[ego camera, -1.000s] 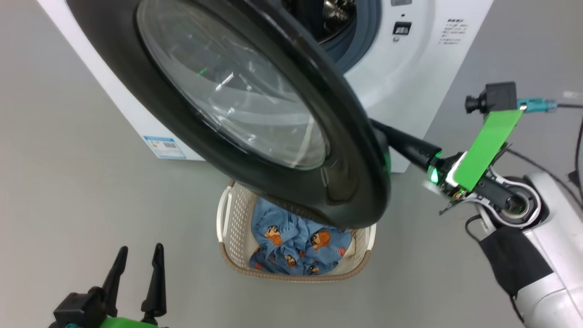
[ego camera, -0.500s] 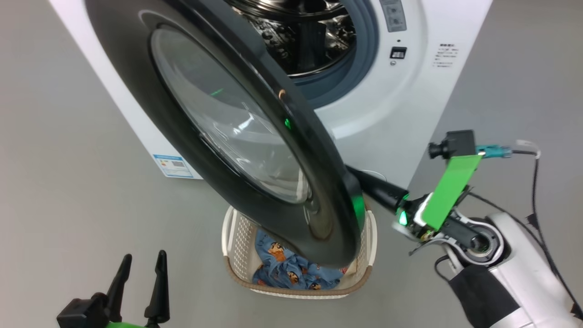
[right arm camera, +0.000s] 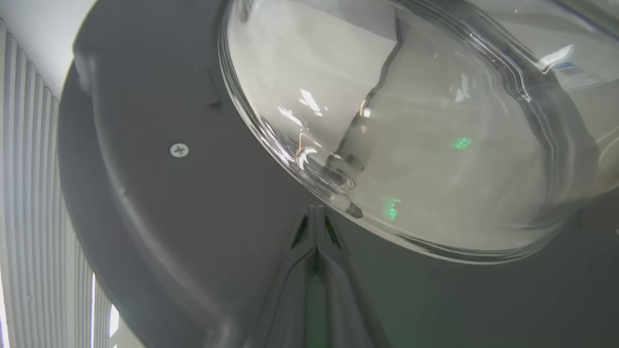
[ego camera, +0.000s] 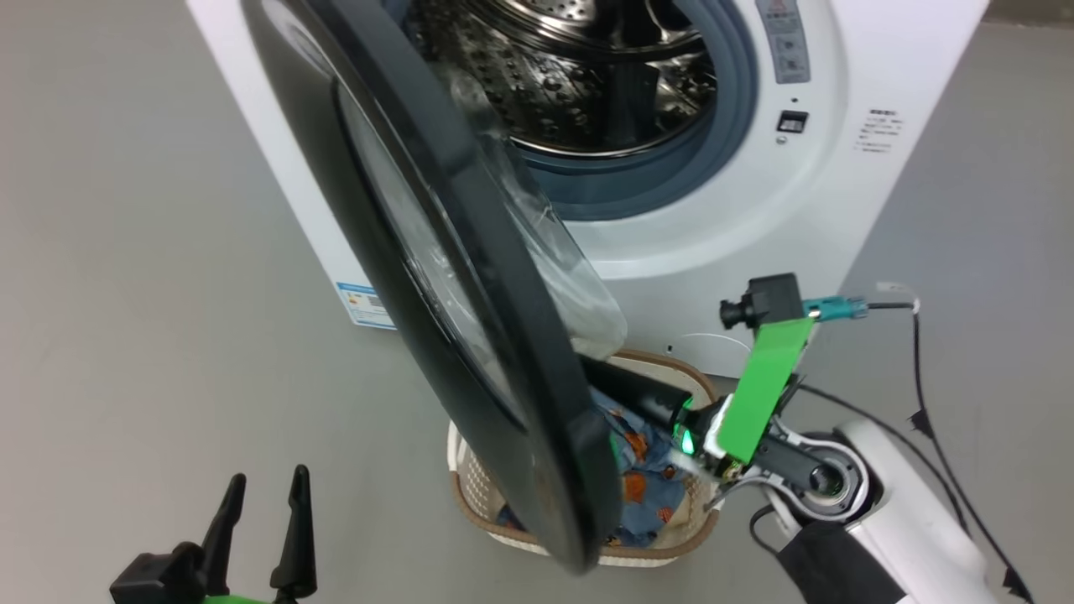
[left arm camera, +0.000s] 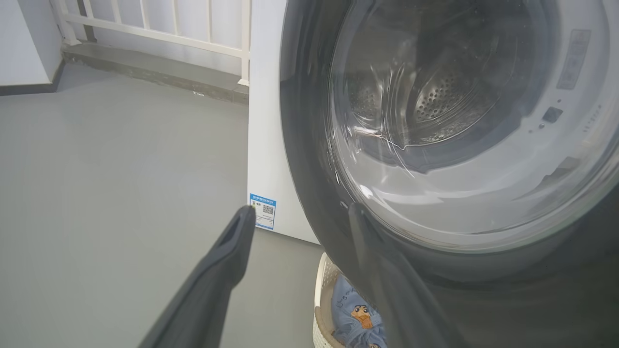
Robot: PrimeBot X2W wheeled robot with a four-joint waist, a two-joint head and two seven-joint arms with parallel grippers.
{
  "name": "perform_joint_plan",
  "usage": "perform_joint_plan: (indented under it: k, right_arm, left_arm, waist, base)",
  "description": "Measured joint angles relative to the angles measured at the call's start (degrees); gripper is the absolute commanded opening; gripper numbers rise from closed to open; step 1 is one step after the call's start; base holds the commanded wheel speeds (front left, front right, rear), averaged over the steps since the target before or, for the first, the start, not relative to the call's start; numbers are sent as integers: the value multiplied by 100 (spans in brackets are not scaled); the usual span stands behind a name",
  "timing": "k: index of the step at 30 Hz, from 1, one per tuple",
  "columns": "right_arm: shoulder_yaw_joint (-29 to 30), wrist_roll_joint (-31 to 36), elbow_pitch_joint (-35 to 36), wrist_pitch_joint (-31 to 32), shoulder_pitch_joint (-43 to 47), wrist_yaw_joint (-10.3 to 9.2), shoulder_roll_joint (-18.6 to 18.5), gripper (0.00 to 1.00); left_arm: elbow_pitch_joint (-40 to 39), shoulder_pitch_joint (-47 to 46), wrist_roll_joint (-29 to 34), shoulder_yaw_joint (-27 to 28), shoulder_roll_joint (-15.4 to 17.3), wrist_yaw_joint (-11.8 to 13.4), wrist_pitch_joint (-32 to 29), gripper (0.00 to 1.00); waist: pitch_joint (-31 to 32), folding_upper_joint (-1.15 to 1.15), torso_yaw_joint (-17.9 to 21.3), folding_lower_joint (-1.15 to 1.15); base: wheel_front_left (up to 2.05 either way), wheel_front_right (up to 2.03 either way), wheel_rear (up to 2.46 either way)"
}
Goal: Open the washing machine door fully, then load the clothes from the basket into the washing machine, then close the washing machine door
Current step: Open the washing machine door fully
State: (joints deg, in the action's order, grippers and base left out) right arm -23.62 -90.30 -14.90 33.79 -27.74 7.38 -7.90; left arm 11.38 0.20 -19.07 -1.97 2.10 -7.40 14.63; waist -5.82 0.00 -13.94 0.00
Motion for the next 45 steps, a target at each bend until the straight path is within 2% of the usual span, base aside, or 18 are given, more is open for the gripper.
perform_joint_plan:
  k: [19,36,40,45]
  right_arm:
    - [-520,-55,-109,-171,268,1,303,0]
    - [-1233,-508,-226,-967,266,0,309,0]
    - [-1248,-503,-215,-1022,268,1,313,0]
    - [-1227,-149,-7,-1020,270,1,272,1]
  left_arm:
    - [25,101,-53,-132,1,8,0,100]
    - [13,99,-96,-162,1,58,0,100]
    - [9,99,-96,-140,1,59,0,100]
    - [-4,100,-96,-78,2,59,0,100]
  waist:
    - [213,0,-514,0]
    - [269,0,-593,0]
    - [277,0,-560,0]
    - [270,0,-460,0]
  base:
    - [0,0,0]
    - [0,0,0]
    - [0,0,0]
    - [0,0,0]
